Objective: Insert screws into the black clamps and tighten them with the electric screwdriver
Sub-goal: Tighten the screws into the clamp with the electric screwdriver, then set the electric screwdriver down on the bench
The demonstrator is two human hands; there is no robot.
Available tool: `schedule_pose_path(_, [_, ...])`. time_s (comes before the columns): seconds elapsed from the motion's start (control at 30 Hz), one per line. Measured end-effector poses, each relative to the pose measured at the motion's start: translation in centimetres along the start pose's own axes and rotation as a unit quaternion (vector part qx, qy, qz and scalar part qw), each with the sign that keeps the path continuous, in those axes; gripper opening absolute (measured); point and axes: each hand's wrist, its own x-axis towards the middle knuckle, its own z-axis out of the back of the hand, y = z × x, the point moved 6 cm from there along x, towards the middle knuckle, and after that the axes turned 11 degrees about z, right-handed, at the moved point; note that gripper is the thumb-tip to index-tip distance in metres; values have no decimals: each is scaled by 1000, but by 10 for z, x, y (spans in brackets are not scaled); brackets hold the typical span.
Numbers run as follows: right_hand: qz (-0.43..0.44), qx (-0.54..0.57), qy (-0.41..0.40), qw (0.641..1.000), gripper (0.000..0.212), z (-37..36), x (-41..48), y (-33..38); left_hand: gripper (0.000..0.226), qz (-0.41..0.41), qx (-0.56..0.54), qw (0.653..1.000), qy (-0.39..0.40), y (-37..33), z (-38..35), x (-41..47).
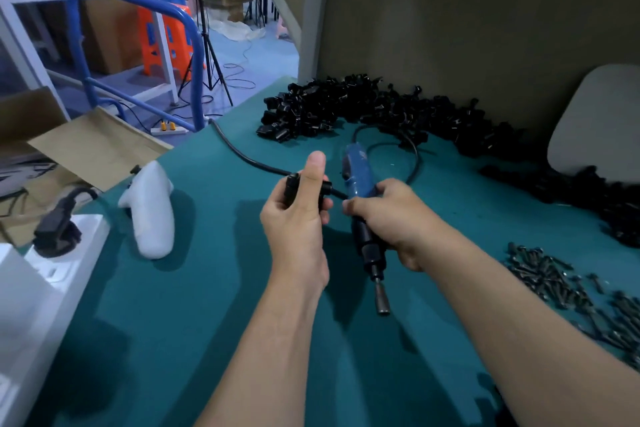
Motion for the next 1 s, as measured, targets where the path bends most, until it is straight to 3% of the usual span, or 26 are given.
schedule_pose_path(0.23, [32,-151,-44,987,40,-26,-8,12,32,-41,5,997,-60,-7,9,5])
schedule_pose_path(0.37, [46,-201,-63,977,54,-31,-11,15,37,-40,11,997,-72,-7,10,9])
schedule_pose_path(0.67, [21,-213,-69,974,65,-15,-23,9,36,-27,23,999,-29,-5,0,7])
schedule_pose_path(0.73, [58,-182,-147,971,53,3,-32,16,43,-33,48,998,2,-5,-8,1])
schedule_pose_path(0.8, [124,-52,-204,970,33,13,-46,26,56,-40,84,995,45,-3,-18,-9])
schedule_pose_path(0.87, [158,97,-186,965,23,9,-61,36,65,-68,122,986,92,-3,-32,-26])
schedule_pose_path(1.0, [161,177,-188,953,23,22,-94,37,39,-161,228,953,116,-9,-56,-61])
